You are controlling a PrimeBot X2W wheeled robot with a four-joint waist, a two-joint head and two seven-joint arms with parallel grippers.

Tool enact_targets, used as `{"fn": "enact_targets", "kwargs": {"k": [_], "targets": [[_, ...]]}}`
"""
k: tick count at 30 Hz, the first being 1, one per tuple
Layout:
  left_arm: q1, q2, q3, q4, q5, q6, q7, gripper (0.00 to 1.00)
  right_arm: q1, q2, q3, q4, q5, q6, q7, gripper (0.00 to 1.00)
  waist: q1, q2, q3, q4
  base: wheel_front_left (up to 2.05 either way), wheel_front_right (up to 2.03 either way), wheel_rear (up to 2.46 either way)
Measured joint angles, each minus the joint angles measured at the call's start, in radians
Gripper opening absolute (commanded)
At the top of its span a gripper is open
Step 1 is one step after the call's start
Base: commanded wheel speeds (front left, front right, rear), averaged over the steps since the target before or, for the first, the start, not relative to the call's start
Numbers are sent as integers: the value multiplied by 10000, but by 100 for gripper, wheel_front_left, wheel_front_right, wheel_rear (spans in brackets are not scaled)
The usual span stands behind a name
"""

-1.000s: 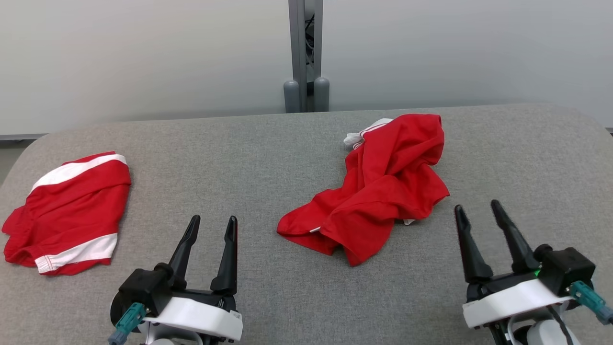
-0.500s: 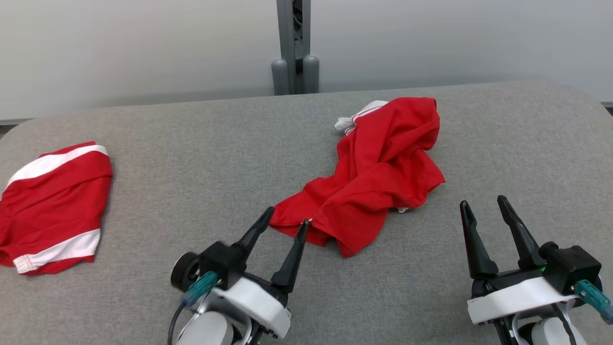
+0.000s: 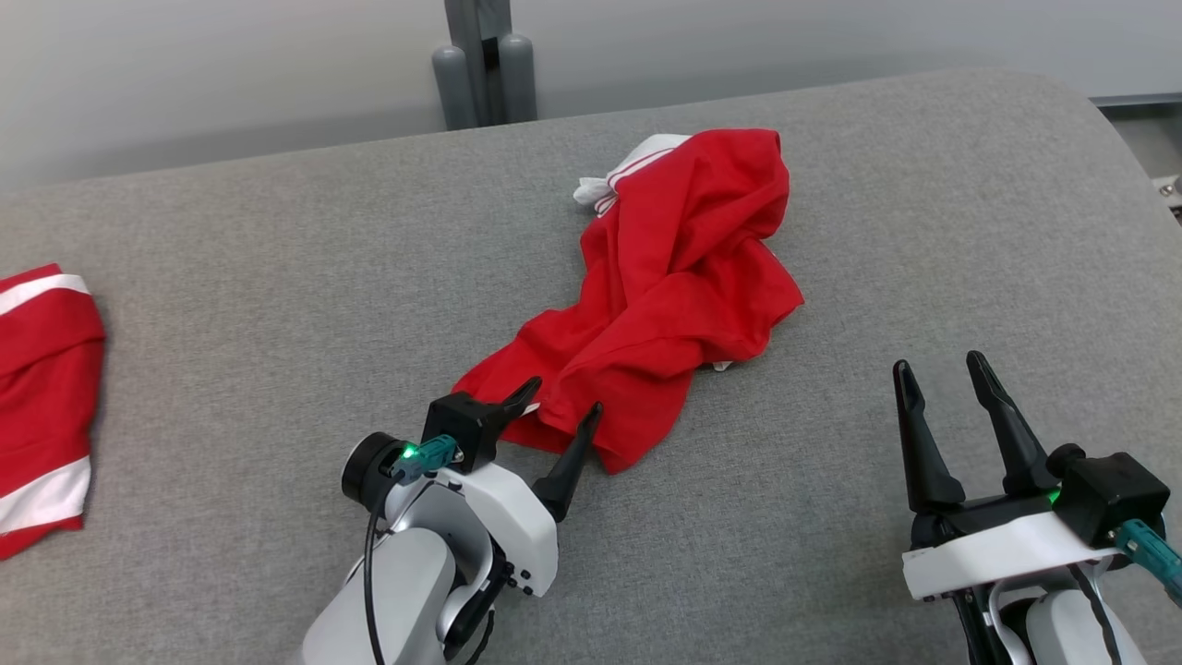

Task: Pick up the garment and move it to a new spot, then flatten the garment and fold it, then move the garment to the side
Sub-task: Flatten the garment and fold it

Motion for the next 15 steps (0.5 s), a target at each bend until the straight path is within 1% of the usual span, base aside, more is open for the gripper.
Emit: {"fn": "enact_targets", "kwargs": {"k": [5,6,7,8,10,15], "targets": [[-373,-2,-169,732,-272,79,36,100,-111,59,-15,-2,0,0,0,100,0,0,189,-227,0,0,0],[-398,0,-205,826,-326,79,25,81,-122,65,-10,0,0,0,0,100,0,0,191,-239,0,0,0],[-409,-2,-247,928,-360,77,21,23,-125,71,2,6,2,0,0,100,0,0,186,-247,0,0,0],[-421,-4,-259,999,-360,75,-65,0,-126,81,4,6,2,0,0,100,0,0,181,-248,0,0,0],[-566,-2,-213,1099,-359,128,-299,0,-129,96,-12,13,2,0,0,100,0,0,160,-226,0,0,0],[-847,109,128,1129,-353,476,-851,0,-132,113,-13,46,2,0,0,100,0,0,37,-133,0,0,0]]}}
